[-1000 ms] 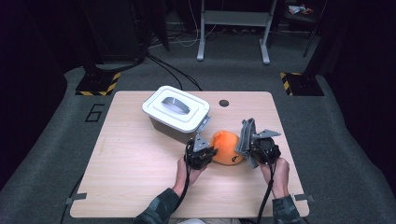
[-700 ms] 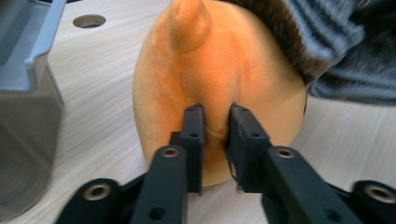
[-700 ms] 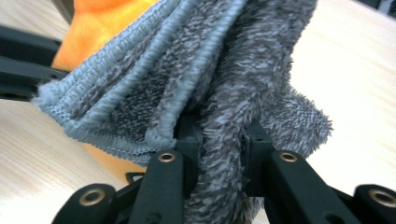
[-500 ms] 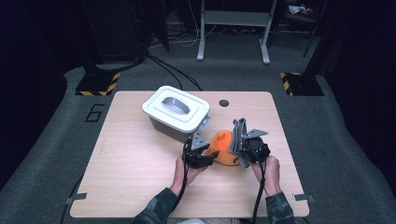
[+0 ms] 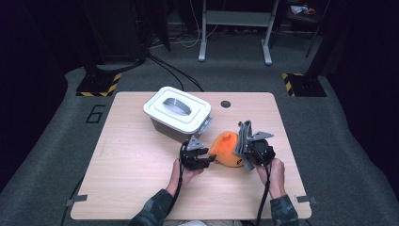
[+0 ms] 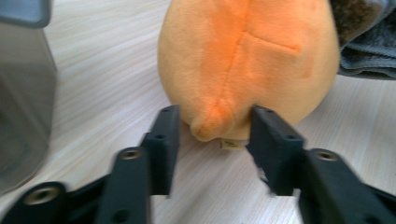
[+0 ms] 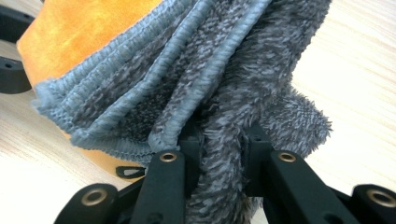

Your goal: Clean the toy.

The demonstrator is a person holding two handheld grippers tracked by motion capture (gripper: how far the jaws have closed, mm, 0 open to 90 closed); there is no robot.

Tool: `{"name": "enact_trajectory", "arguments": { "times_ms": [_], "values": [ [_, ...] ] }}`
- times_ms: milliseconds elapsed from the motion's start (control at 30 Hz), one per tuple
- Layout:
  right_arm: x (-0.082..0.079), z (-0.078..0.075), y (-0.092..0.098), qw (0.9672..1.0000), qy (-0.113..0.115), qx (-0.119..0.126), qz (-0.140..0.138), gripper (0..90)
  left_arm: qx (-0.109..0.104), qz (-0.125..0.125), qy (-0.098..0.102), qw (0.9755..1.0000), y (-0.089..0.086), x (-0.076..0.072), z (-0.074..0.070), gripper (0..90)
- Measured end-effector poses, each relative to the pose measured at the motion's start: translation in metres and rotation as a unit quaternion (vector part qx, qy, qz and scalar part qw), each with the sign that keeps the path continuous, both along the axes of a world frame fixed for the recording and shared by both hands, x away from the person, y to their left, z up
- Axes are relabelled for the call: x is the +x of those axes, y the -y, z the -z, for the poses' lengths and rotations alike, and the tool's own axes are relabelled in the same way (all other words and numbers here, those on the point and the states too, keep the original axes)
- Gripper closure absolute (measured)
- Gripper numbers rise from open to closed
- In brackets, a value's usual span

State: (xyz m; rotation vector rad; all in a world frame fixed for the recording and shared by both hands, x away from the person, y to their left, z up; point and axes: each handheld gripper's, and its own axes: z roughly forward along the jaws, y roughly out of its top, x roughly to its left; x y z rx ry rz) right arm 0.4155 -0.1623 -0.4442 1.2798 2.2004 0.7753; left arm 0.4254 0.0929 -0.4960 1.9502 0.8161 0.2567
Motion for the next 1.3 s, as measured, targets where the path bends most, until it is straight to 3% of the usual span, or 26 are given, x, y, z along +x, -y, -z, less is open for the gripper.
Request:
{"name": "enact_trajectory", "arguments": {
  "times_ms": [167,300,467,633,833,1033,1300],
  "values": [
    [0.0,0.0,0.003,1.0,0.0,-0.001,0.005,74.7,0.0,0.001,0.012,0.9999,0.003,-0.001,0.0,79.1],
    [-0.001,0.0,0.007,0.9998,0.002,0.014,0.014,74.7,0.005,-0.001,0.017,0.9999,0.004,-0.002,-0.003,82.7],
    [-0.002,-0.004,0.009,0.9996,0.009,0.016,0.02,74.6,0.014,-0.002,0.029,0.9995,0.007,-0.003,-0.01,84.4],
    [-0.005,-0.011,0.014,0.9991,0.022,0.021,0.028,74.4,0.01,0.001,0.04,0.9991,0.009,-0.003,-0.019,84.6],
    [-0.012,-0.025,0.014,0.9987,0.041,0.024,0.016,74.4,0.008,0.008,0.058,0.9983,0.013,-0.004,-0.034,85.0],
    [-0.016,-0.04,0.006,0.9978,0.058,0.03,0.003,74.4,0.024,0.023,0.074,0.9967,0.014,-0.001,-0.049,85.3],
    [-0.019,-0.049,-0.006,0.9971,0.065,0.032,-0.021,74.2,0.052,0.041,0.052,0.9964,0.019,0.002,-0.059,85.2]
  ]
}}
